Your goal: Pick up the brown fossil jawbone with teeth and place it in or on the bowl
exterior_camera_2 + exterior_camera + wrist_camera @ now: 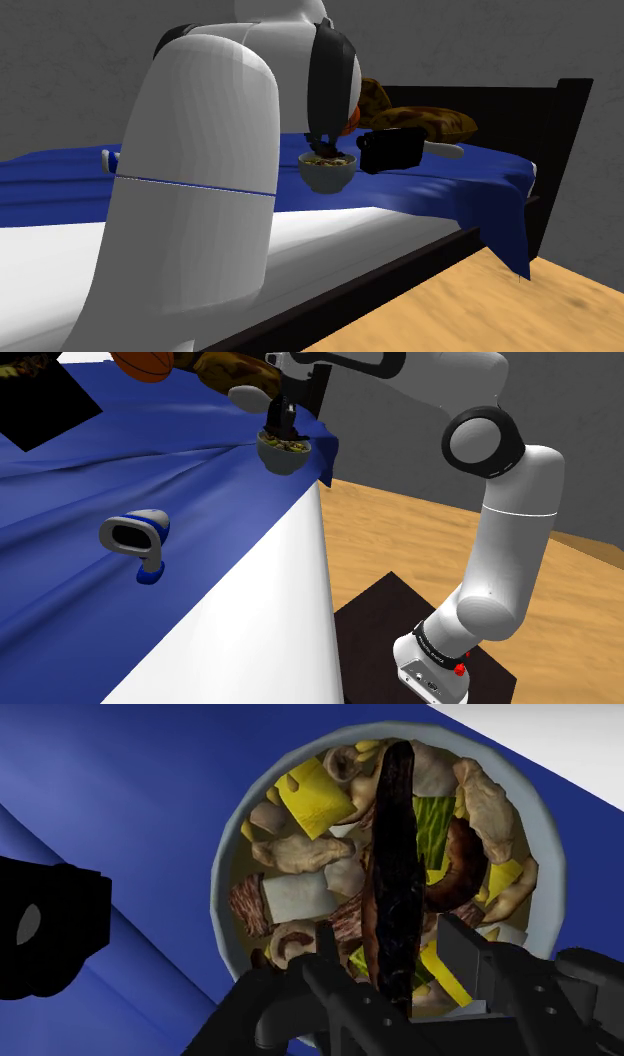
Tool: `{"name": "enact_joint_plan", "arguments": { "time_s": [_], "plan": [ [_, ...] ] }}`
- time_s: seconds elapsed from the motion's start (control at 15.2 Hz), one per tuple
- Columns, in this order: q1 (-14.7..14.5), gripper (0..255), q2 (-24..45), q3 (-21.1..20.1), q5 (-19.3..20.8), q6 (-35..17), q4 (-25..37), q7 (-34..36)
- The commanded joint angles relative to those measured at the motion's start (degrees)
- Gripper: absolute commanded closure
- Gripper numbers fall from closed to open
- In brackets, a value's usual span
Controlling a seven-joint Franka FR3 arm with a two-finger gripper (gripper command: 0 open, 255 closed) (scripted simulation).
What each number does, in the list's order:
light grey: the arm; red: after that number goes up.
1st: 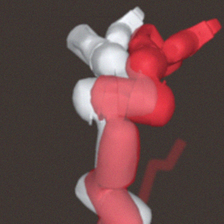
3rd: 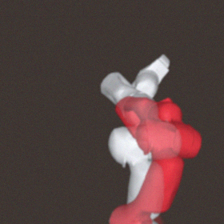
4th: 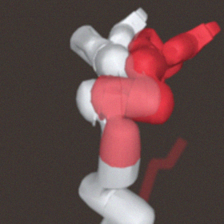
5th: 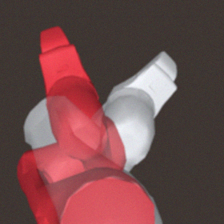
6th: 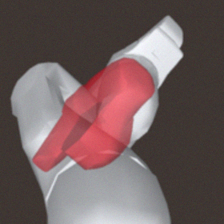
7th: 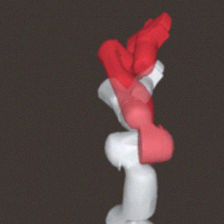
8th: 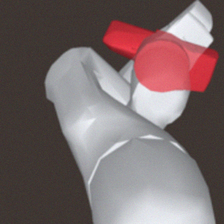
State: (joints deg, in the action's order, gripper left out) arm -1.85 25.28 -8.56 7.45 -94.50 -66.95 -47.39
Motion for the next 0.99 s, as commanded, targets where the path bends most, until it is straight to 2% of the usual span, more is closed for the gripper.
{"name": "enact_joint_plan", "arguments": {
  "time_s": [0.0, 0.26, 0.53, 0.92],
  "plan": [
    [0.0, 0, -0.02, 0.0, 0.0, 0.0, 0.02, 0.0],
    [0.0, 0, -0.01, 0.0, 0.0, 0.01, 0.03, 0.0],
    [-1.17, 0, 3.25, 0.01, 0.48, 9.38, 12.67, -0.33],
    [-1.17, 0, 3.25, 0.01, 0.48, 9.38, 12.67, -0.34]
  ]
}}
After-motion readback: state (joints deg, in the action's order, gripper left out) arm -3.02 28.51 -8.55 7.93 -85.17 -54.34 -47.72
